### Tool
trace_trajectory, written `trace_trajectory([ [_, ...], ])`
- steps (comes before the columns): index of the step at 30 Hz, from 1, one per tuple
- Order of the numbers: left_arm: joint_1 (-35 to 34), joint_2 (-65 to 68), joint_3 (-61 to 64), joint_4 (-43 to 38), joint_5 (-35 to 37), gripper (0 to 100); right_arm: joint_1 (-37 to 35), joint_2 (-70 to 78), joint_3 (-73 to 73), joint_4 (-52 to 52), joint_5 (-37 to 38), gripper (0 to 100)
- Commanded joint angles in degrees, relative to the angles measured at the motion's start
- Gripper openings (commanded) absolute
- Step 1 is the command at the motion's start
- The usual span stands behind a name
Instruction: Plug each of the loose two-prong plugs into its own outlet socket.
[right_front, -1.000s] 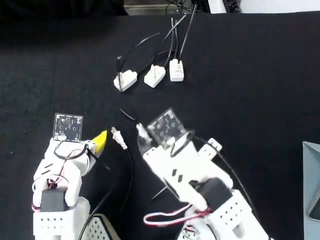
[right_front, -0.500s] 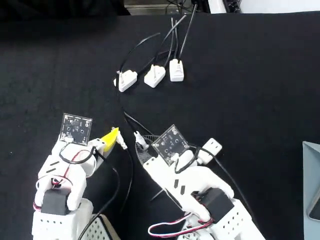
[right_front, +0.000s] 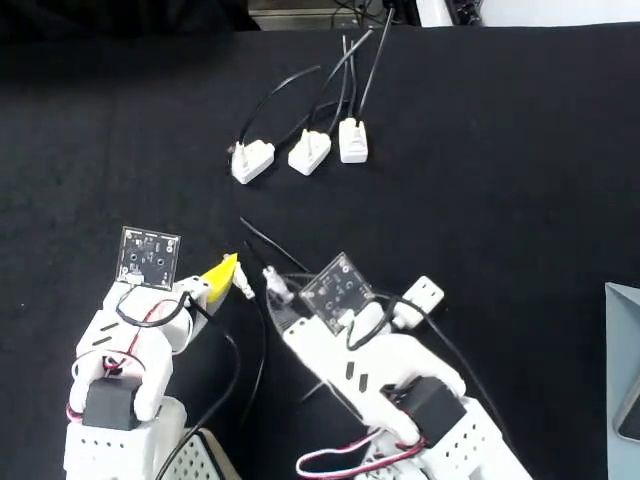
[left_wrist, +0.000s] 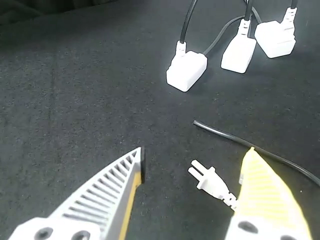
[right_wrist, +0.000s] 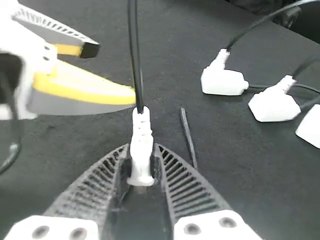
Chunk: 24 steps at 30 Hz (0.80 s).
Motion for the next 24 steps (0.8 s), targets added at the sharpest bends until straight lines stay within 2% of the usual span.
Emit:
trace_trajectory([
  [1, 0.6, -0.4, -1.7, -1.3, 0.2, 31, -3.1, -0.8, 0.0, -0.9, 0.0, 1.2],
  [5, 1.5, -0.4, -2.1, -4.8, 0.3, 31, -3.8, -0.8, 0.7, -1.1, 0.0, 1.2],
  [9, 6.0, -0.4, -2.6, -6.0, 0.3, 31, -3.8, -0.8, 0.9, -1.2, 0.0, 1.2],
  [20, 16.5, -4.0, -8.8, 3.0, 0.0, 31, -3.4, -0.8, 1.6, -1.2, 1.8, 1.2],
  [24, 17.0, -3.6, -9.2, 3.3, -0.1, 31, -3.3, -0.8, 1.6, -1.1, 1.8, 1.2],
])
